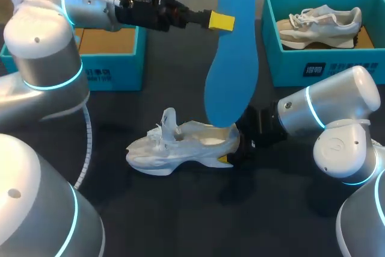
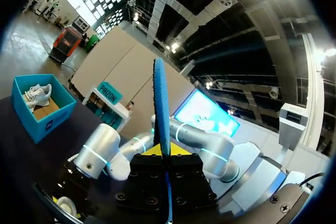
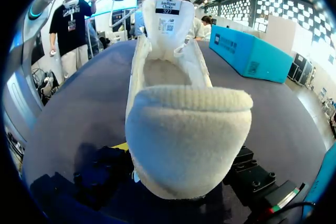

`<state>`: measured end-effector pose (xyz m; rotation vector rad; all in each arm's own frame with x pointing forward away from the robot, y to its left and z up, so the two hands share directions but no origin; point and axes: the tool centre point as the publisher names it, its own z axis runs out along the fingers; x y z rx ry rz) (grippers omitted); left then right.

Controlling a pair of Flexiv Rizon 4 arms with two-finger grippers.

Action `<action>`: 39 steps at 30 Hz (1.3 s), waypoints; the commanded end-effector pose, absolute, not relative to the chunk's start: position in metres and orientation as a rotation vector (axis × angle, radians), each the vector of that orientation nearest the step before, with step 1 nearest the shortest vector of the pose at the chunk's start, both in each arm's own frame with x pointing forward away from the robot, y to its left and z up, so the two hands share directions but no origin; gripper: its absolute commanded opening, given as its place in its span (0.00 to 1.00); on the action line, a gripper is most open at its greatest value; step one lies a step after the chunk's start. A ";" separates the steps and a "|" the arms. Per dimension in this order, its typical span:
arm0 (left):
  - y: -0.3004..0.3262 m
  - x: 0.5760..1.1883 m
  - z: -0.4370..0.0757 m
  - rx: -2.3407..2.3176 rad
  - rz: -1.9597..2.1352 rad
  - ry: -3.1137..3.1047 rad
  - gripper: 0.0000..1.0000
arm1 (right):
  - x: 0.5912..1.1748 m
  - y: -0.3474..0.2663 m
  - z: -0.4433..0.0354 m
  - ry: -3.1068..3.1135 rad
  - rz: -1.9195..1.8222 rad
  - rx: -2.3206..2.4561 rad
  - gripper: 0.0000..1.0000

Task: Take the shoe out of the shoebox, open the shoe tongue, remove and reinsert the insole, then place the shoe into the shoebox

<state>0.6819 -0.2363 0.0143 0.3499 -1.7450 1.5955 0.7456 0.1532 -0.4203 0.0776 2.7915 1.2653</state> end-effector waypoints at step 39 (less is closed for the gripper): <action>-0.239 0.573 0.063 0.268 1.604 -1.631 0.00 | 0.746 0.156 -0.426 2.792 1.258 0.080 0.00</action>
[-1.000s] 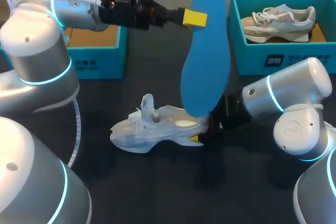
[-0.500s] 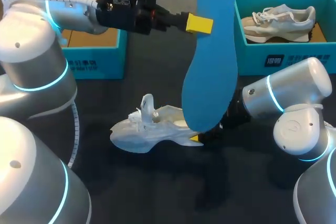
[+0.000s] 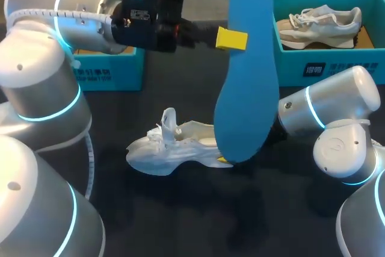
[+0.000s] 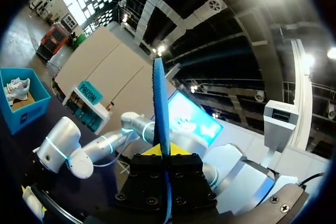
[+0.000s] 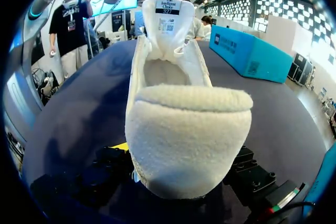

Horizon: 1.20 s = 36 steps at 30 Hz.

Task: Take the shoe out of the shoebox, open the shoe tongue, remove and reinsert the insole, then place the shoe into the shoebox

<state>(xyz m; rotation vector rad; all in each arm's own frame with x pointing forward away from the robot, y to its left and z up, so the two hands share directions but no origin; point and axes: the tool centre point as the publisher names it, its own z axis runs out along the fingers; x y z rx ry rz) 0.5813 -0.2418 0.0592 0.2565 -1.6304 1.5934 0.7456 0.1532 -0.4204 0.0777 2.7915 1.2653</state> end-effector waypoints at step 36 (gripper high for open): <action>-0.238 0.571 0.063 0.274 1.612 -1.645 0.00 | 0.747 0.153 -0.417 2.811 1.188 0.078 1.00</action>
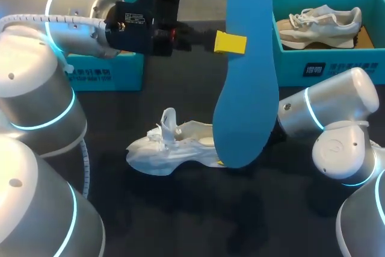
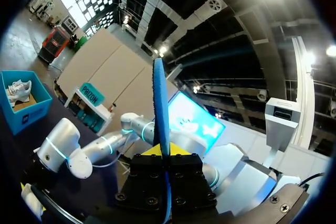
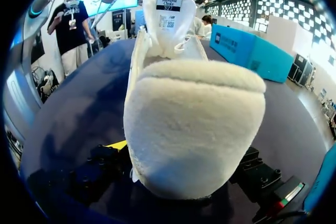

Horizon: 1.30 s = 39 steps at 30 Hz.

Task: Take the shoe out of the shoebox, open the shoe tongue, remove and reinsert the insole, then place the shoe into the shoebox

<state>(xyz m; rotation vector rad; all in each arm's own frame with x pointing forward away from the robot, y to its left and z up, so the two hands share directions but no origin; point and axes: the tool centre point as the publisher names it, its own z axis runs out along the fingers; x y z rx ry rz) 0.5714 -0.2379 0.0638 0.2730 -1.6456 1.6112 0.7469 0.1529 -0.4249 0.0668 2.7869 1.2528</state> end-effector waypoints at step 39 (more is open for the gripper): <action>-0.238 0.571 0.063 0.274 1.612 -1.645 0.00 | 0.734 0.143 -0.333 3.033 0.346 0.278 1.00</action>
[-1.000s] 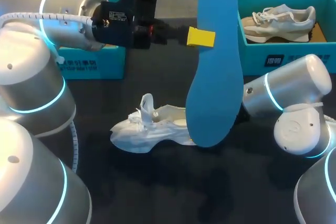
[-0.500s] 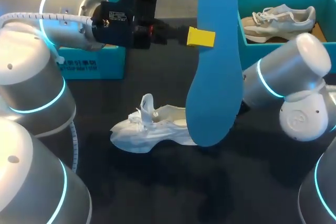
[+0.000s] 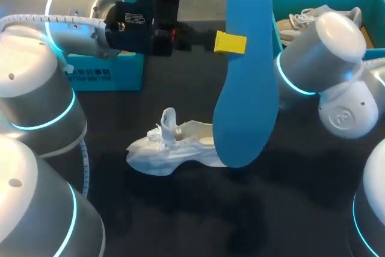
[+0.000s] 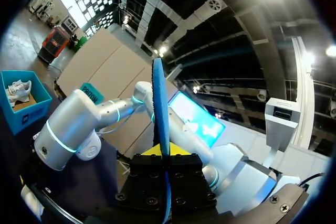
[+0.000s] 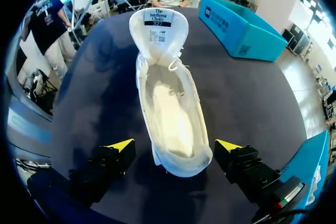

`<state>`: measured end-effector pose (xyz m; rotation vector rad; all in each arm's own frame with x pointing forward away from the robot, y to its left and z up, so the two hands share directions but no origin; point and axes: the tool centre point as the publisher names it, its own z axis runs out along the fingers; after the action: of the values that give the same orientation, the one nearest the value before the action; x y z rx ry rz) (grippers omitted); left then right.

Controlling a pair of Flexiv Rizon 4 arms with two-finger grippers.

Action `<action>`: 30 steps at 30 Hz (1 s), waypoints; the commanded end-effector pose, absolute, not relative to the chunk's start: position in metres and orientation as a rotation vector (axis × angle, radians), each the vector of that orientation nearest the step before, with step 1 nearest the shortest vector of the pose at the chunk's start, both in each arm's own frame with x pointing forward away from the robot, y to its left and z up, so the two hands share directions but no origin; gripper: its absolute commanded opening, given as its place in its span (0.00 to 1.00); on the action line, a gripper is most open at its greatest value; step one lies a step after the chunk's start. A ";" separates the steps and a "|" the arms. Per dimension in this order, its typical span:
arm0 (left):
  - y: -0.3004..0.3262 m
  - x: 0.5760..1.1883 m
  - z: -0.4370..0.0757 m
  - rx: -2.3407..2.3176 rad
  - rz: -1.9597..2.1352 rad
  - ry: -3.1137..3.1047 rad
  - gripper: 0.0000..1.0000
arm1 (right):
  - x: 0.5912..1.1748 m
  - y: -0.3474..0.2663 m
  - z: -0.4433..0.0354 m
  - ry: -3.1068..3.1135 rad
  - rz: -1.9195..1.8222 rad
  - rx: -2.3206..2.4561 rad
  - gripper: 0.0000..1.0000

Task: Take the shoe out of the shoebox, open the shoe tongue, remove and reinsert the insole, then place the shoe into the shoebox

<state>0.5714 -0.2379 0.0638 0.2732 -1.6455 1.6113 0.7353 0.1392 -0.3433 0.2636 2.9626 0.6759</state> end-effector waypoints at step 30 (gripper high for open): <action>-0.238 0.571 0.063 0.274 1.612 -1.645 0.00 | 0.738 0.146 -0.326 3.045 0.150 0.207 1.00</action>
<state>0.5713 -0.2379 0.0637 0.2732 -1.6456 1.6113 0.7347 0.1441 -0.3231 0.2054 3.0383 0.1583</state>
